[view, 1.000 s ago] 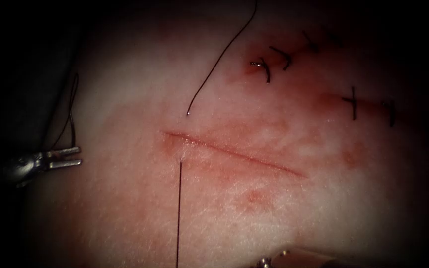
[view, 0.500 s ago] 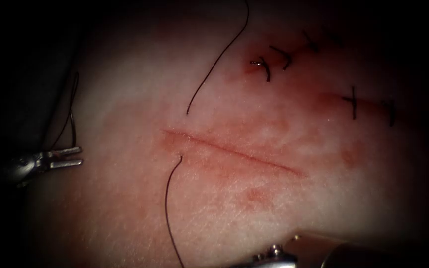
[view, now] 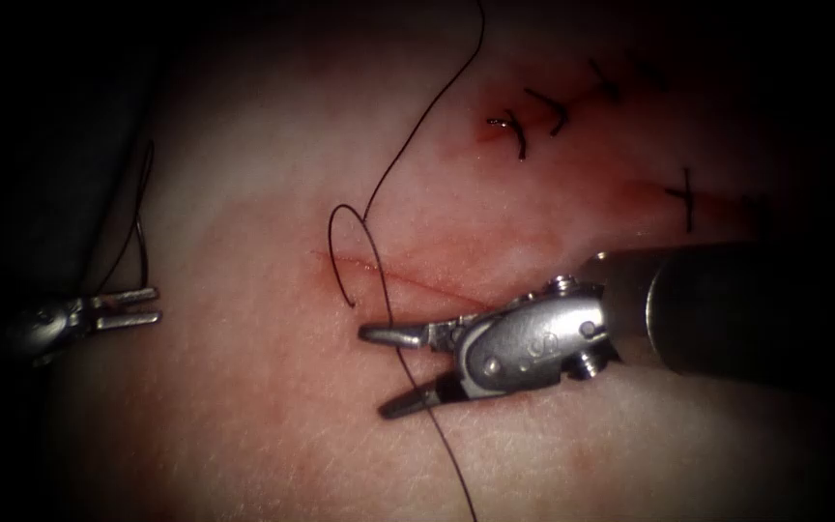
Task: Wound Closure
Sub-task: Pick up suture proximal to wound and pull distally with right hand. Repeat until only a short tail remains above wound.
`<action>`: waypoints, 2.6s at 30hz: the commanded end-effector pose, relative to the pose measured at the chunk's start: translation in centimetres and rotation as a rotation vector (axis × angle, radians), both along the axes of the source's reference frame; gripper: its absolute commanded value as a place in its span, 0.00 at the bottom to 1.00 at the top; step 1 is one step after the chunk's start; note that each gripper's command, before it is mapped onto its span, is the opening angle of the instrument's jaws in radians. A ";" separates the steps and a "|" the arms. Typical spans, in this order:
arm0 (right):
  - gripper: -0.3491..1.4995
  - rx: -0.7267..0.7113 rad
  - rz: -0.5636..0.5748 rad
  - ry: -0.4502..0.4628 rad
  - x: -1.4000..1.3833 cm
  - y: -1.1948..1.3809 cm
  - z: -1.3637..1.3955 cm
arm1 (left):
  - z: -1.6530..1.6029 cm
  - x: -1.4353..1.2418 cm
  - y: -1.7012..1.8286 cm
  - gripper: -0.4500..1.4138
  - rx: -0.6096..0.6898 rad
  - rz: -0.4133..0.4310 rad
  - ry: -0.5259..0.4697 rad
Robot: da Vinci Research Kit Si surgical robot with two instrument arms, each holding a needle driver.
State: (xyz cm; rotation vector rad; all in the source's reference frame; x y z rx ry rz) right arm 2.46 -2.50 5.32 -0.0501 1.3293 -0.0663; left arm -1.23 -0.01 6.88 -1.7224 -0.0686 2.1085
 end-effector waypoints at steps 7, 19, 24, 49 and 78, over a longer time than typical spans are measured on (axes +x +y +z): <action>0.96 -0.017 0.009 0.033 -0.39 -0.38 -0.19 | 0.07 -0.05 -0.02 0.00 0.001 0.002 -0.003; 0.98 -0.045 0.059 -0.007 -1.74 -0.82 -0.47 | 0.08 -0.04 -0.02 0.00 0.001 0.003 -0.004; 0.99 -0.028 0.122 -0.018 -2.13 -0.67 -0.55 | 0.09 -0.05 -0.02 0.00 0.001 0.002 -0.004; 0.92 0.099 0.166 0.007 -0.40 0.42 0.56 | 0.09 -0.05 -0.03 0.00 0.000 0.002 -0.003; 0.30 0.160 0.065 -0.068 0.28 0.41 1.10 | 0.08 -0.05 -0.03 0.00 0.000 0.002 -0.003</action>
